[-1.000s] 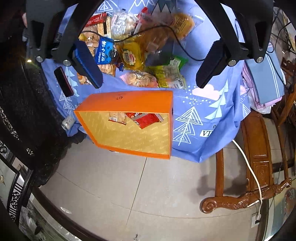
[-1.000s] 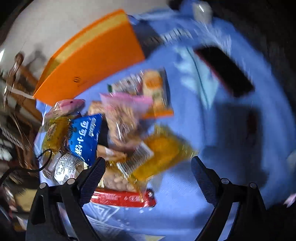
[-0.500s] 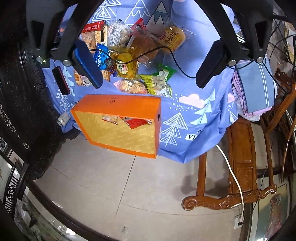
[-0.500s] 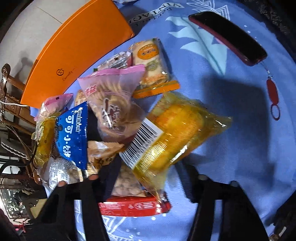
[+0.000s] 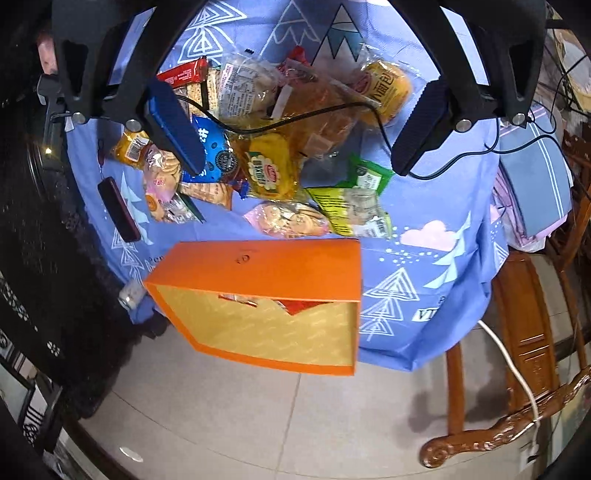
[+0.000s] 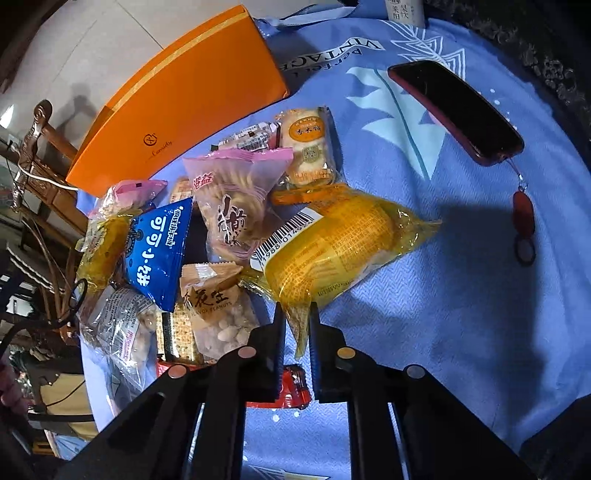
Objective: Organize snacks
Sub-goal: 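Lower the right gripper to the pile and grasp the yellow cake pack, then grasp a yellow bread pack with the left gripper while the right lifts its pack, then move both packs over the orange box and release them inside, then grasp the brown peanut bag with the right gripper while the left grasps a green-yellow packet, then carry both packets over the orange box and open both grippers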
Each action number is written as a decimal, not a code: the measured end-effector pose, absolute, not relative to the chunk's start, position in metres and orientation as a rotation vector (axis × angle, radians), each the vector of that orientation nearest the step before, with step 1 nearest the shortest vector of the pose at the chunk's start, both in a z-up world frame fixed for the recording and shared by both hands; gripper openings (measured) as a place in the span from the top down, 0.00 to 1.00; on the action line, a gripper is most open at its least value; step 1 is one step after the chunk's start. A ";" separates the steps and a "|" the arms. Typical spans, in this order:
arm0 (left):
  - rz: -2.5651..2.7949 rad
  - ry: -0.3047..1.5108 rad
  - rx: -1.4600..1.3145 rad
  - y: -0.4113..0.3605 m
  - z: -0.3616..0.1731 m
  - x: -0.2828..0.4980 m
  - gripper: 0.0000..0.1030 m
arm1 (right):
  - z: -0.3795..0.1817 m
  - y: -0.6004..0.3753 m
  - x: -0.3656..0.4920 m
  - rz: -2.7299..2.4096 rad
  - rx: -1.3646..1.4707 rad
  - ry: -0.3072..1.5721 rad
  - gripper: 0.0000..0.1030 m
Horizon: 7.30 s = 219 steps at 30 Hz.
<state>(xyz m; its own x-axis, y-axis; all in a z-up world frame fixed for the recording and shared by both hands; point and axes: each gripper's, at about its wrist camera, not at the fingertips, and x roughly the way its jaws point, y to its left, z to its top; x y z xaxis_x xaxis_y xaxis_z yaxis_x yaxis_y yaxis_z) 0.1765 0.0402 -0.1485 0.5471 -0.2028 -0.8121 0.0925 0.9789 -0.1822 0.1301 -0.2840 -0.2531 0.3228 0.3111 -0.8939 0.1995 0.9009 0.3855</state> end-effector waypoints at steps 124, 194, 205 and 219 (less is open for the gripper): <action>-0.146 0.899 -0.163 0.103 -0.119 0.181 0.04 | -0.260 -0.225 0.144 0.201 0.150 1.240 0.47; -0.325 0.924 -0.074 0.051 -0.201 0.259 0.85 | -0.143 -0.195 0.147 0.159 0.047 0.983 0.58; -0.361 0.716 -0.057 0.046 -0.089 0.269 0.85 | -0.083 -0.194 0.200 0.212 0.078 0.798 0.58; -0.275 0.692 0.006 0.016 -0.053 0.379 0.84 | -0.046 -0.189 0.333 0.219 0.054 0.678 0.58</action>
<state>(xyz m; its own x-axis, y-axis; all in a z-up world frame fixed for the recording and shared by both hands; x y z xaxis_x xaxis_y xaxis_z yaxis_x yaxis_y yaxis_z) 0.3791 0.0160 -0.0532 0.7354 -0.2482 -0.6305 0.2524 0.9639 -0.0849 0.3329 -0.1892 -0.0457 0.7570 0.2180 -0.6159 -0.1831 0.9757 0.1203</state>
